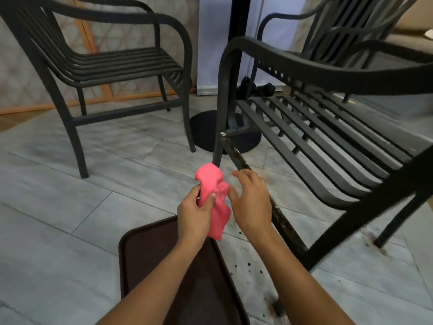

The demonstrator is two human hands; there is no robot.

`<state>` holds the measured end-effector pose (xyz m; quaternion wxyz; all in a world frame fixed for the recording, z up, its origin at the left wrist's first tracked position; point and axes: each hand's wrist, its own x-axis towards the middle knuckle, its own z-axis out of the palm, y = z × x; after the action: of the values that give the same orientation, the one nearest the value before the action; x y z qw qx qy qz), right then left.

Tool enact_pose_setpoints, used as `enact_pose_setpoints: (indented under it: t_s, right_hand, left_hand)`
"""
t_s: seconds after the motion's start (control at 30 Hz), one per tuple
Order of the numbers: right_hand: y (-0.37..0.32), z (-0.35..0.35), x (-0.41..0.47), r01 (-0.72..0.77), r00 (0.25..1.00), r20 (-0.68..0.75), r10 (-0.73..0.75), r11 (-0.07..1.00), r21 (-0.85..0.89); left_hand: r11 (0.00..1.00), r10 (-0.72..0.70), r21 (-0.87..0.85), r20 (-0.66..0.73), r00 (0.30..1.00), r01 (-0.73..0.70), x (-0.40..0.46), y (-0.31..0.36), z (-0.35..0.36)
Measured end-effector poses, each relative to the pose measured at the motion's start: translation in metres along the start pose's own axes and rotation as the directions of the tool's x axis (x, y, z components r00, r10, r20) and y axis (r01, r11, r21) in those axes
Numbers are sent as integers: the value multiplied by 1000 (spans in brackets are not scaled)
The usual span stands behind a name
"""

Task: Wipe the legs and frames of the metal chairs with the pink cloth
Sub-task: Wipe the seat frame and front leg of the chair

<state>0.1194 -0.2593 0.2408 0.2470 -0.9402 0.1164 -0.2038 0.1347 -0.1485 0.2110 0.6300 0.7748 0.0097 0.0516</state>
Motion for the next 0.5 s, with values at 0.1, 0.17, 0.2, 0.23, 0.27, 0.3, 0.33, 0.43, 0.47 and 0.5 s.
enact_pose_setpoints:
  t_s: [0.1,0.17,0.2,0.23,0.27,0.3,0.33,0.43,0.47,0.5]
  right_hand:
    - [4,11,23,-4,1000,7,4,999,-45]
    - [5,17,37,-4,1000,2,4,999,-53]
    - [6,20,43,-4,1000,4,4,999,-52]
    - [7,23,49,-4,1000,7,5,998,-56]
    - [9,26,55,-6,1000,9,6,998,-66]
    - [10,29,60,-13,1000,8,14,996,-83]
    - [11,33,66,-24,1000,1,24,994,-107]
    - [20,44,82,-88,996,-17,86,977,-197]
    - [25,47,86,-117,993,-11,117,968,-222]
    - [28,50,90,-147,989,-5,150,960,-239]
  left_hand:
    - [1000,-12,-6,13,1000,12,25,3,10]
    - [1000,-7,0,24,1000,7,41,7,16]
    - [1000,-8,3,28,1000,8,48,8,19]
    - [1000,-7,3,32,999,7,54,8,22]
    - [1000,-3,4,41,999,3,59,8,24]
    - [1000,1,4,53,999,-2,65,7,26]
    - [1000,10,4,67,998,-10,70,6,28]
    - [999,40,12,84,996,-41,86,-3,33]
    - [999,44,12,83,996,-46,91,-6,34]
    - [999,51,12,81,995,-52,96,-9,36]
